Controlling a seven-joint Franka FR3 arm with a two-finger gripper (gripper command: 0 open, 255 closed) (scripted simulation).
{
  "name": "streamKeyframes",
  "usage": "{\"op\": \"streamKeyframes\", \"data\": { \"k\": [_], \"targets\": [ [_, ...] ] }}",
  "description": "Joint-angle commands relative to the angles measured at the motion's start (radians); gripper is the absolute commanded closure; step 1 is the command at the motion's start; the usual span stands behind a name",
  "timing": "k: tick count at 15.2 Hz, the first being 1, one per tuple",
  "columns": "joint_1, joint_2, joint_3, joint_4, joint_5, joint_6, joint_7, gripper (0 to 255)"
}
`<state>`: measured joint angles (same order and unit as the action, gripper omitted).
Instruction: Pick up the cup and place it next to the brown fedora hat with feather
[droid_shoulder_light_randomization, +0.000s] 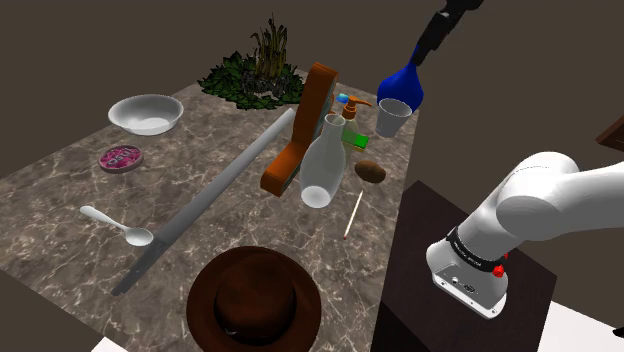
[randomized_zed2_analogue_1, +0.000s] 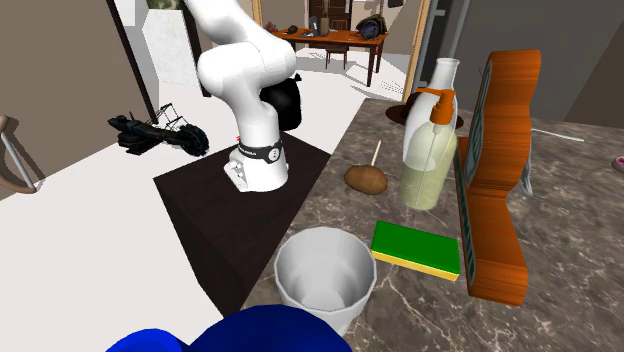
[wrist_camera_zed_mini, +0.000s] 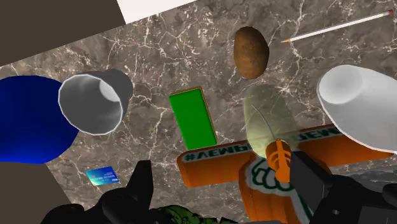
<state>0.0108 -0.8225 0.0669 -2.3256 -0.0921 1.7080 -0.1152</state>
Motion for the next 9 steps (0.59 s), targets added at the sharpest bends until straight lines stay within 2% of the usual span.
{"op": "streamKeyframes", "data": {
  "k": [1, 9],
  "targets": [
    [0.0, 0.0, 0.0, 0.0, 0.0, 0.0, 0.0, 0],
    [-0.034, 0.133, -0.091, -0.111, -0.076, 0.183, -0.101, 0]
  ]
}}
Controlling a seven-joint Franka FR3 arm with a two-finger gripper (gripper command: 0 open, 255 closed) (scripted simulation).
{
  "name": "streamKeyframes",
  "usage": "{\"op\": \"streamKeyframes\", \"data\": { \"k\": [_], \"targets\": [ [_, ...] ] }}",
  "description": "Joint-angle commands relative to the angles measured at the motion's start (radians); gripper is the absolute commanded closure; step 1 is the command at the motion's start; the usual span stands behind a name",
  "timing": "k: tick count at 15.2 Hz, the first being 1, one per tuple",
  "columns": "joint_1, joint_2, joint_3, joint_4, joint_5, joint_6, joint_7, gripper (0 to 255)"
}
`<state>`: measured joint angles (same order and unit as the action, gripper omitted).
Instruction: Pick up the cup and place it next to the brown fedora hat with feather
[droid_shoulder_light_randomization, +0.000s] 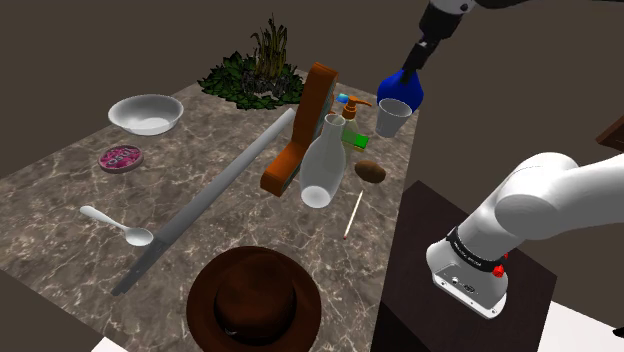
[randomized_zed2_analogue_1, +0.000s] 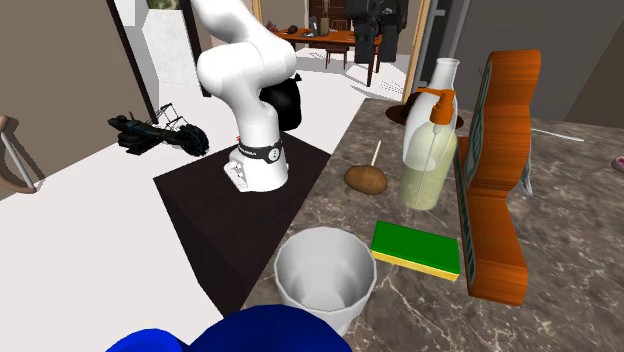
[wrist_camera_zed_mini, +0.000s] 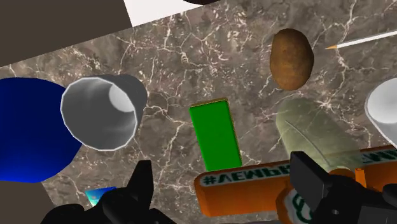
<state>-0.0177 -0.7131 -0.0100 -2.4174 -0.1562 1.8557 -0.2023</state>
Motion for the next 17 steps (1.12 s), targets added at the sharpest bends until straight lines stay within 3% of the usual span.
{"op": "streamKeyframes", "data": {
  "k": [1, 17],
  "targets": [
    [-0.011, 0.045, -0.025, -0.028, -0.022, 0.059, -0.026, 0],
    [-0.092, 0.494, -0.178, -0.035, -0.151, 0.421, -0.179, 0]
  ]
}}
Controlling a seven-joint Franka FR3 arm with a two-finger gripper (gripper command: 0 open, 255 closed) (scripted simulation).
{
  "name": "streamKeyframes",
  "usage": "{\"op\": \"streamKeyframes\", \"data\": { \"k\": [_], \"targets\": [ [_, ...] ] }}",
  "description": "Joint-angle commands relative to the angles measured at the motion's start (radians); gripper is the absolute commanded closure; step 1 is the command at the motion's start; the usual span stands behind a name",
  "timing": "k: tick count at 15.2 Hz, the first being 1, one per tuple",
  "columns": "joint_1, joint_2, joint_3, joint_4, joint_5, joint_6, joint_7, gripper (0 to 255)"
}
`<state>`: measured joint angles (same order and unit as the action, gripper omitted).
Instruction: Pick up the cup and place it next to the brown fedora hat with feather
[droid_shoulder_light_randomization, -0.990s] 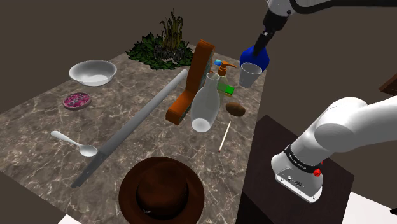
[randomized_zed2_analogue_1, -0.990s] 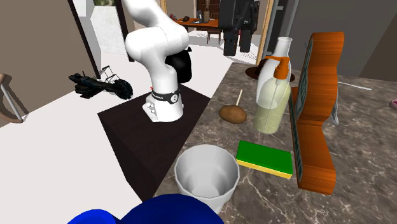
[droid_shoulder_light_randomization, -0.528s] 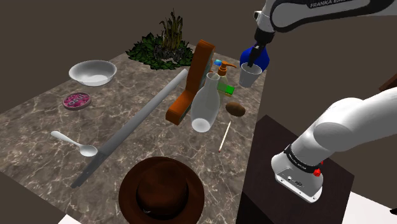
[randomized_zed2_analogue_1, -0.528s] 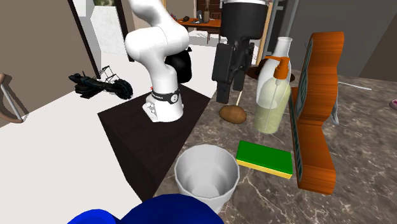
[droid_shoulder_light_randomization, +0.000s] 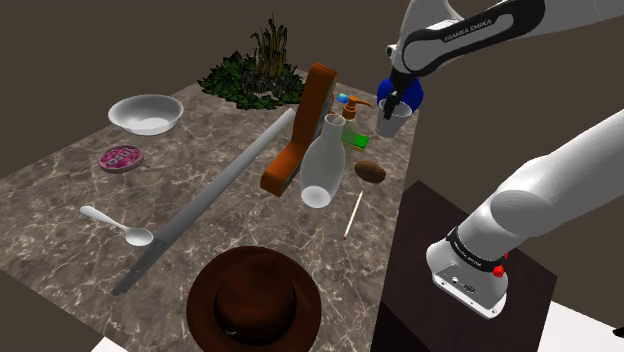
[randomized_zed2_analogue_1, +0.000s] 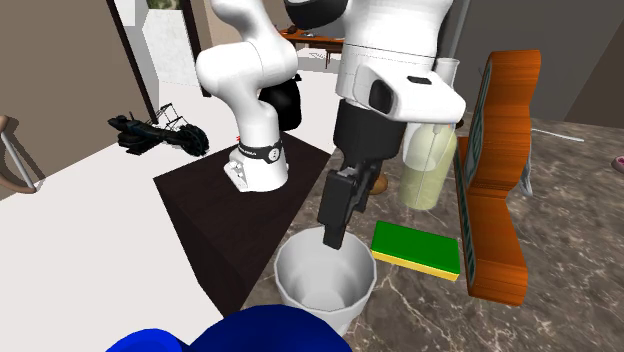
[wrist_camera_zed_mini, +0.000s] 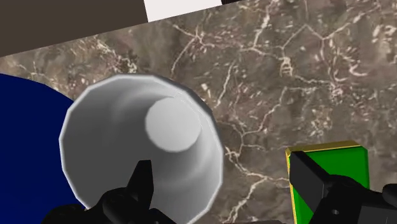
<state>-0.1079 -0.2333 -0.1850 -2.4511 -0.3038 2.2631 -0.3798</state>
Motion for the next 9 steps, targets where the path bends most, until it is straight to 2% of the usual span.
{"op": "streamKeyframes", "data": {
  "k": [1, 6, 9],
  "targets": [
    [-0.003, 0.023, -0.005, -0.006, -0.006, 0.028, -0.001, 0],
    [-0.011, 0.071, -0.015, -0.031, -0.017, 0.102, 0.004, 0],
    [-0.012, 0.077, -0.016, -0.033, -0.018, 0.11, 0.004, 0]
  ]
}}
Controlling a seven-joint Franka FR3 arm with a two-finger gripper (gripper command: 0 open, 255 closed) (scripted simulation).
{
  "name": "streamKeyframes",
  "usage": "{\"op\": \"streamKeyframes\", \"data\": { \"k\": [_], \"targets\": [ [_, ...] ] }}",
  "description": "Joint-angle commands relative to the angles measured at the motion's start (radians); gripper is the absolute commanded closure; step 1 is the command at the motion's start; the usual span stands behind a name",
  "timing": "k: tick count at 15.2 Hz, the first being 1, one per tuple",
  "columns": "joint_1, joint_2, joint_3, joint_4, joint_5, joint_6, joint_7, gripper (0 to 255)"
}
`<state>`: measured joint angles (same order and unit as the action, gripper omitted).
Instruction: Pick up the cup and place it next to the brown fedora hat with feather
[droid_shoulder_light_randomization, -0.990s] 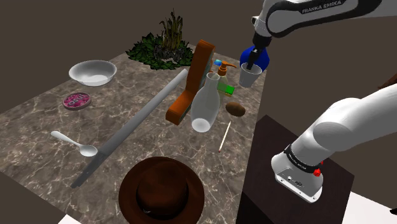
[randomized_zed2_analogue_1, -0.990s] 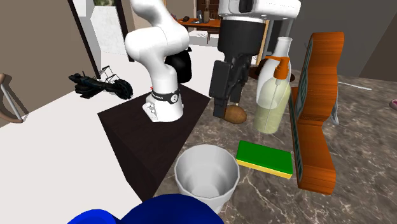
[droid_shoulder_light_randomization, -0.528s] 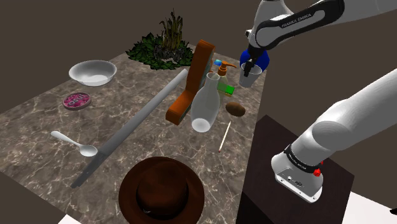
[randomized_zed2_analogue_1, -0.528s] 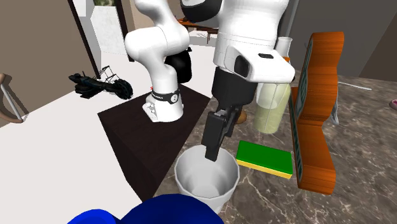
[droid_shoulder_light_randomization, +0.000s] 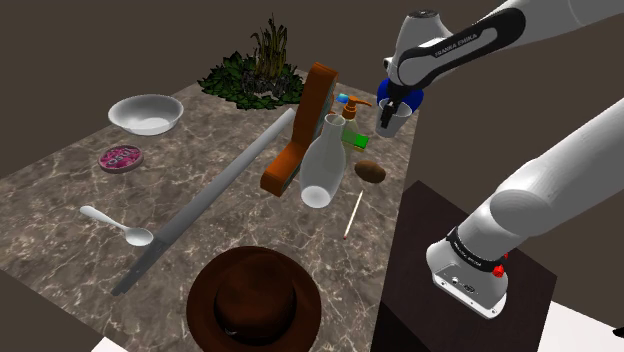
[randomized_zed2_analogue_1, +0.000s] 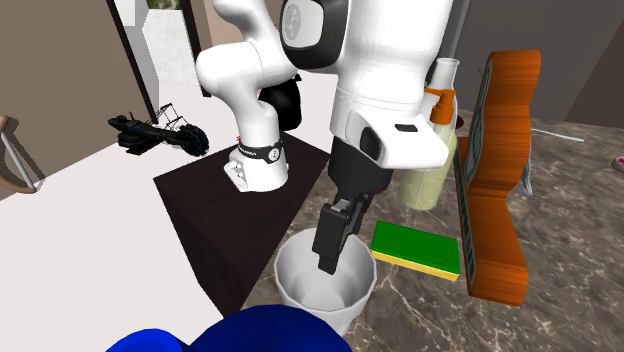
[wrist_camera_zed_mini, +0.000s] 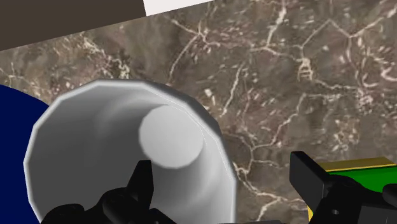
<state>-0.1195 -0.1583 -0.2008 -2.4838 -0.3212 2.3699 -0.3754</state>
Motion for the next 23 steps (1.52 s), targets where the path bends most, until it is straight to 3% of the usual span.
{"op": "streamKeyframes", "data": {
  "k": [1, 5, 6, 15, 23],
  "targets": [
    [0.0, 0.002, -0.001, 0.0, 0.0, 0.003, 0.0, 0],
    [0.0, 0.002, -0.001, 0.0, 0.0, 0.003, 0.0, 0],
    [0.0, 0.002, -0.001, 0.0, 0.0, 0.003, 0.0, 255],
    [0.0, 0.002, -0.001, 0.0, 0.0, 0.003, 0.0, 255],
    [0.005, -0.066, 0.006, 0.049, 0.016, -0.113, -0.025, 255]
  ]
}}
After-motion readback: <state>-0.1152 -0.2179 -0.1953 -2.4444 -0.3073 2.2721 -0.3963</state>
